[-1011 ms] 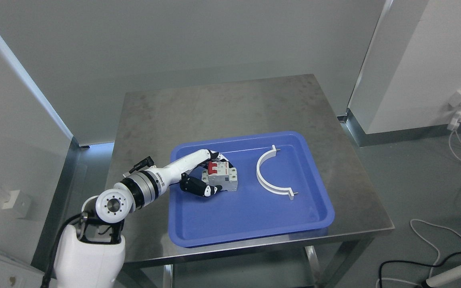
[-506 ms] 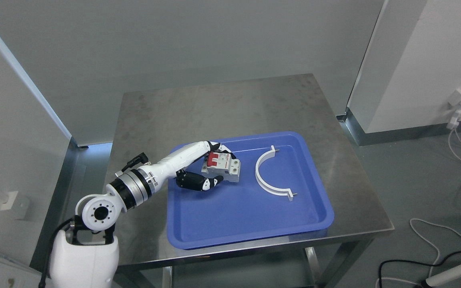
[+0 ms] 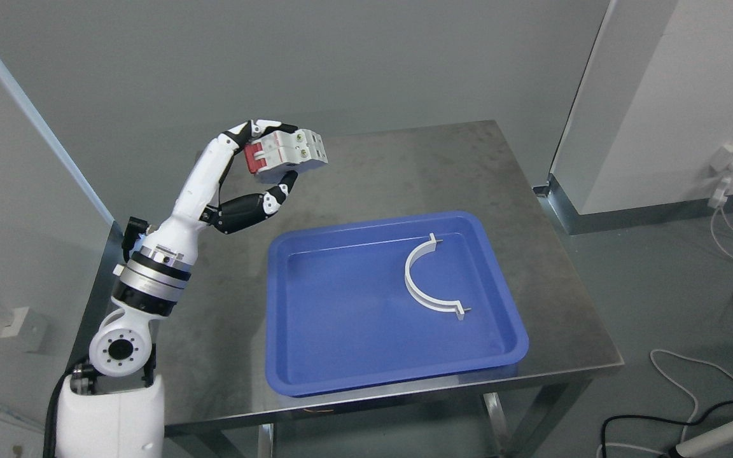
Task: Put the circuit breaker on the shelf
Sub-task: 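Carry the held breaker while turning toward the blue bin shelf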
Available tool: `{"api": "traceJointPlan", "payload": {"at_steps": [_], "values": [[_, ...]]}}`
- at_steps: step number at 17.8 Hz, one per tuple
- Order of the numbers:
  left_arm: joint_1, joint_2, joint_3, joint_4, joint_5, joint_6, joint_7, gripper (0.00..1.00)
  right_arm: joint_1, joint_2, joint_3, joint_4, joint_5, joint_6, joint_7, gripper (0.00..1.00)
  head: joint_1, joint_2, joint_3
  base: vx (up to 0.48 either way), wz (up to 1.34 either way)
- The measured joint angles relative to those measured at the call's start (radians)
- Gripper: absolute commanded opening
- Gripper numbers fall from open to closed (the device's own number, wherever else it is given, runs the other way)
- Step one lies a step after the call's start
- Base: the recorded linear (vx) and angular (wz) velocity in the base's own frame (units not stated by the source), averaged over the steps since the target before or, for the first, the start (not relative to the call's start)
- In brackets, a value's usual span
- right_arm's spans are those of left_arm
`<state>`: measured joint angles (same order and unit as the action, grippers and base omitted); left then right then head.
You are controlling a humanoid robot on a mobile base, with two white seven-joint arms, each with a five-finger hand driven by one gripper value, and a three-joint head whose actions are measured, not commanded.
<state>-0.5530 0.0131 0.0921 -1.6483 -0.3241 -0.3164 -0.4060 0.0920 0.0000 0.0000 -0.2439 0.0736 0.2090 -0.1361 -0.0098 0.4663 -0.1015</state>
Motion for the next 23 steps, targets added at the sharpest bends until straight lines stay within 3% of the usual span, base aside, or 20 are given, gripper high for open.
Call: {"api": "traceJointPlan", "payload": {"at_steps": [6,10,23], "values": [[0.078,-0.005,-0.005,-0.019,0.034,-0.053,0.039,0.21,0.000,0.000,0.000,0.000,0.000,-0.001,-0.005,1.00,0.0000,0.000,0.000,-0.109,0.04],[0.141,-0.008,-0.009,-0.031,0.042,-0.055,-0.009,0.21,0.000,0.000,0.000,0.000,0.000,-0.002,-0.003,1.00,0.0000,0.000,0.000,-0.230,0.07],[0.188,-0.012,0.029,-0.052,0.087,-0.075,-0.035,0.21,0.000,0.000,0.000,0.000,0.000,-0.003,0.000,1.00,0.0000,0.000,0.000,-0.361,0.23]]}}
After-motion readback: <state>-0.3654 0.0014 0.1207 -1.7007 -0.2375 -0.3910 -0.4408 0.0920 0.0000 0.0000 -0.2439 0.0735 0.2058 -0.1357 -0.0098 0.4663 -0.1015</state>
